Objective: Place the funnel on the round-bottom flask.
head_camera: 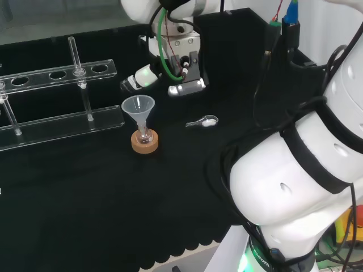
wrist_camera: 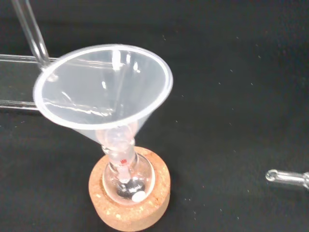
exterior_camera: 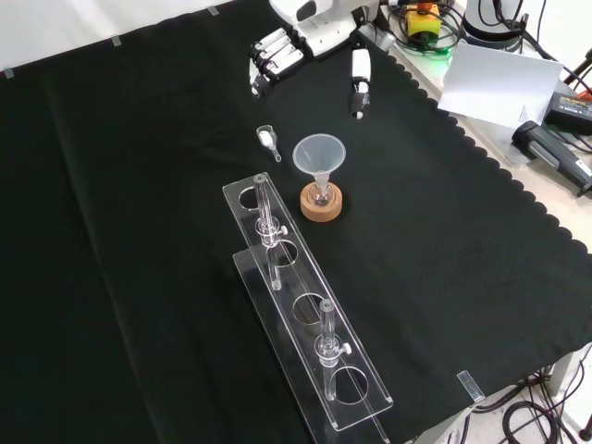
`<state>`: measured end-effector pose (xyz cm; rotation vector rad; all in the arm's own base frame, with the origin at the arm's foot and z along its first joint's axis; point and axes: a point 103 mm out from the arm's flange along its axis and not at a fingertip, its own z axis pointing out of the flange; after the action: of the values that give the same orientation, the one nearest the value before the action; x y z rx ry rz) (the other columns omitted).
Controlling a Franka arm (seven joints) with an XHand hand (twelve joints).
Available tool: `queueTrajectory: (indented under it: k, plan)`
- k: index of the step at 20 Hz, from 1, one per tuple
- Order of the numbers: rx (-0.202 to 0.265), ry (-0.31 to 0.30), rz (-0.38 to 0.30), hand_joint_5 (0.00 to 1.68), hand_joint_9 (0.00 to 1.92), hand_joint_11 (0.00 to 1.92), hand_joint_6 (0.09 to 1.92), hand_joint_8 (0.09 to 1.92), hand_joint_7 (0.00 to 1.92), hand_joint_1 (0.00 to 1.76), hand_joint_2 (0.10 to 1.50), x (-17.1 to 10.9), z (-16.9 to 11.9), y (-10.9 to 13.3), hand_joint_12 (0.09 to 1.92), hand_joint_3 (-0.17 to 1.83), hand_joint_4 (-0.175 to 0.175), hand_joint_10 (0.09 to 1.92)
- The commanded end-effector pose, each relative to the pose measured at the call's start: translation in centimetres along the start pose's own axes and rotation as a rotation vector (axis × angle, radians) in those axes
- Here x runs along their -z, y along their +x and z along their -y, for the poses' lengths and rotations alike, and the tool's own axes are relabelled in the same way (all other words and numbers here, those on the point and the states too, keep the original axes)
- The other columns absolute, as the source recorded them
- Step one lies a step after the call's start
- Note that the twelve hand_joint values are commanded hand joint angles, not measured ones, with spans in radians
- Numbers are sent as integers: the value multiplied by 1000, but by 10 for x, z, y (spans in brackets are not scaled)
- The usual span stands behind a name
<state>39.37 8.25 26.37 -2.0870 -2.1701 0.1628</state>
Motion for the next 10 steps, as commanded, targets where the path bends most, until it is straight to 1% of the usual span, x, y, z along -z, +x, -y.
queueTrajectory:
  k: [1,4,6,10]
  plan:
    - [69,0,41,0,52,0,87,530,143,379,579,6,-2,15,963,110,-66,801]
    - [84,-3,49,3,61,0,87,536,153,379,581,5,2,25,960,107,-69,807]
    - [83,-5,51,4,64,0,87,538,155,379,582,5,5,27,958,106,-70,810]
    - [55,-20,60,5,70,0,87,541,160,382,588,7,13,27,956,105,-71,813]
